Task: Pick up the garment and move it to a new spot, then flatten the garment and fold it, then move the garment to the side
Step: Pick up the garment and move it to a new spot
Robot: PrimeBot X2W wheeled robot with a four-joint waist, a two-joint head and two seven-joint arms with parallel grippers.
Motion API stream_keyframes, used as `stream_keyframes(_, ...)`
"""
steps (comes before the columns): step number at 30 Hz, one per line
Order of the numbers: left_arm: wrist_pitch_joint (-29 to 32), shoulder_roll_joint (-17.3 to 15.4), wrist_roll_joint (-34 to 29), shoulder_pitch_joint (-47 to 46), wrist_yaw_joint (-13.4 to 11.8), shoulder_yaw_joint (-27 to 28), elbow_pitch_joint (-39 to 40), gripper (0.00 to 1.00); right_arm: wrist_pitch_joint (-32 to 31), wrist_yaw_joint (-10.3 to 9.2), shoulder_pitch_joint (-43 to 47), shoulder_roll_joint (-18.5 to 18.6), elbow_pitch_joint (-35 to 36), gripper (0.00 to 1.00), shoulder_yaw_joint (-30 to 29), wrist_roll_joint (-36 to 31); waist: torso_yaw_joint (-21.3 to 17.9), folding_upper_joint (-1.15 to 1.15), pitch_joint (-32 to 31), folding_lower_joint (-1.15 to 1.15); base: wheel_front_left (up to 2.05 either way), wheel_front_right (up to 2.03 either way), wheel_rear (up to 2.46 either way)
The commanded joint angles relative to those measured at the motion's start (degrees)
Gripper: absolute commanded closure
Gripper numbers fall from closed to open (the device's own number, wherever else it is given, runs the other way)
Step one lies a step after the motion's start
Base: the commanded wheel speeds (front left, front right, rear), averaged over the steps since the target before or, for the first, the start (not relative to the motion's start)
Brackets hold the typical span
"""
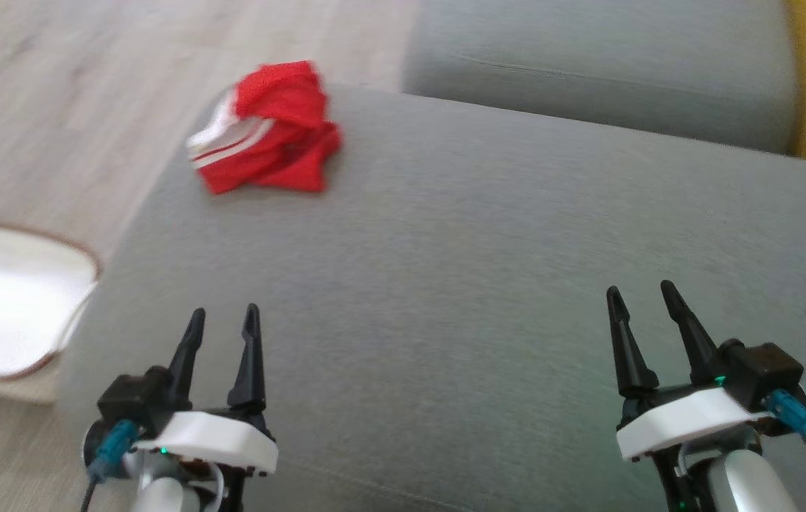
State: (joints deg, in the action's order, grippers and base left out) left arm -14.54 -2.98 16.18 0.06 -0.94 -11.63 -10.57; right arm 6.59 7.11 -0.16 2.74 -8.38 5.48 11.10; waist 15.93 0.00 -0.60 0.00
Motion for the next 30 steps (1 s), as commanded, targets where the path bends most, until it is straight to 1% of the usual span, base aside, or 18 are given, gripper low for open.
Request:
stream_keyframes(1,-0.46,-0.01,-0.79,-1.05,0.01,2.65,2.41,0.0,0.64,0.37,-1.28,0.14,2.21,0.0,1.63,0.41,5.66,0.0,-0.21,0.0,0.0,0.0,0.0)
stream_keyframes(7,-0.46,-0.07,-0.95,-0.57,0.16,3.6,3.19,0.0,0.67,0.37,-1.46,0.14,2.32,0.0,1.44,0.27,12.08,0.0,0.47,0.0,0.0,0.0,0.0)
stream_keyframes(9,-0.46,-0.06,-0.91,-0.5,0.13,4.08,3.55,0.0,0.59,0.37,-1.56,0.14,2.42,0.0,1.35,0.09,13.68,0.0,0.66,0.0,0.0,0.0,0.0)
stream_keyframes(11,-0.46,-0.06,-0.74,-0.13,-0.15,5.21,4.29,0.0,0.31,0.37,-2.08,0.14,2.7,0.0,1.92,-0.09,14.23,0.0,1.23,0.0,0.0,0.0,0.0)
stream_keyframes(16,-0.46,-0.04,-0.47,0.64,-0.48,7.01,5.91,0.0,-0.24,0.37,-3.36,0.14,3.7,0.0,2.24,-0.69,14.63,0.0,2.67,0.0,0.0,0.0,0.0)
stream_keyframes(21,-0.46,-0.15,-0.84,-0.84,-0.04,8.14,6.4,0.0,-0.58,0.37,-4.43,0.14,5.75,0.0,0.53,-1.88,14.61,0.0,5.06,0.0,0.0,0.0,0.0)
stream_keyframes(25,-0.46,-1.73,-1.61,-5.49,0.79,9.23,6.11,0.0,-2.15,0.37,-6.83,0.14,8.59,0.0,-0.55,-3.72,12.34,0.0,9.46,0.0,0.0,0.0,0.0)
stream_keyframes(30,-0.02,-5.71,-3.49,-15.84,2.33,9.47,3.72,0.0,-4.42,0.37,-9.93,0.14,12.27,0.0,-1.95,-6.16,8.56,0.0,15.27,0.0,0.0,0.0,0.0)
